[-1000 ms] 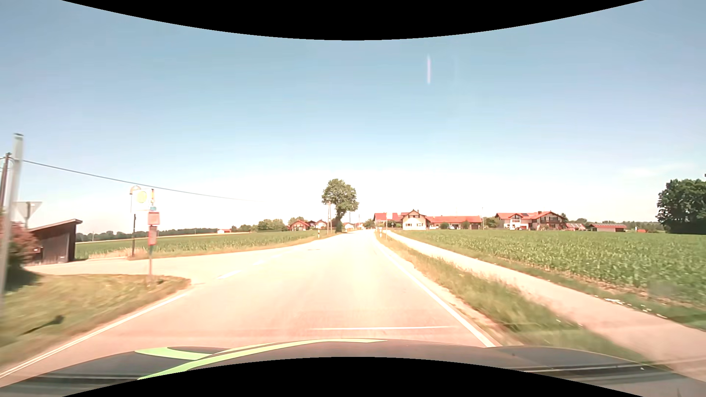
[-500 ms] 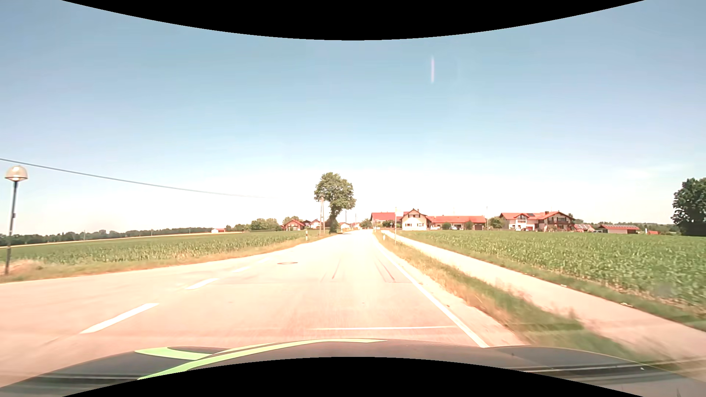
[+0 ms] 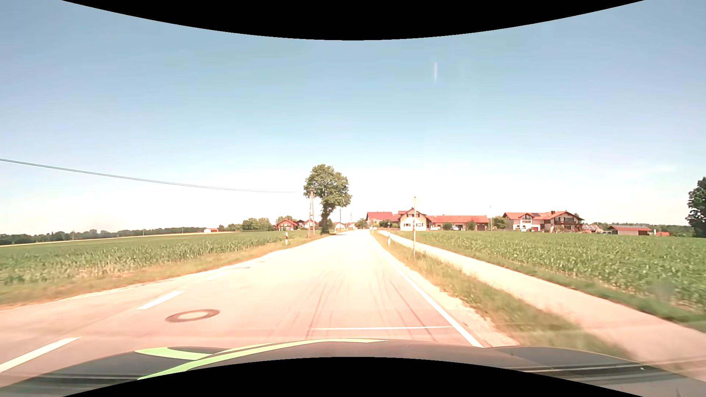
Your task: Follow the waypoints while adhering to traffic rules and regulations
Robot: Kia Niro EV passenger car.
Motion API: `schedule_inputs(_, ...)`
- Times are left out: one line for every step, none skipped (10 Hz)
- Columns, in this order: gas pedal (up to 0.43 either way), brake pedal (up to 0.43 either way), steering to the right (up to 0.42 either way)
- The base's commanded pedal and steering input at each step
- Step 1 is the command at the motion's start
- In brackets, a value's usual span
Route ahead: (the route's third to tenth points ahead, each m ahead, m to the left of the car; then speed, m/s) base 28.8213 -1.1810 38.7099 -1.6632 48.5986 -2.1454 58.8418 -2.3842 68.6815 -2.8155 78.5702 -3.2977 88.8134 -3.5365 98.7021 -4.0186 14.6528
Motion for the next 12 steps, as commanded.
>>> schedule_inputs(0.000,0.000,0.010)
schedule_inputs(0.000,0.000,0.010)
schedule_inputs(0.000,0.000,0.010)
schedule_inputs(0.000,0.000,0.009)
schedule_inputs(0.000,0.000,0.009)
schedule_inputs(0.000,0.000,0.009)
schedule_inputs(0.000,0.000,0.009)
schedule_inputs(0.000,0.000,0.008)
schedule_inputs(0.000,0.000,0.008)
schedule_inputs(0.000,0.000,0.008)
schedule_inputs(0.000,0.000,0.008)
schedule_inputs(0.000,0.000,0.005)
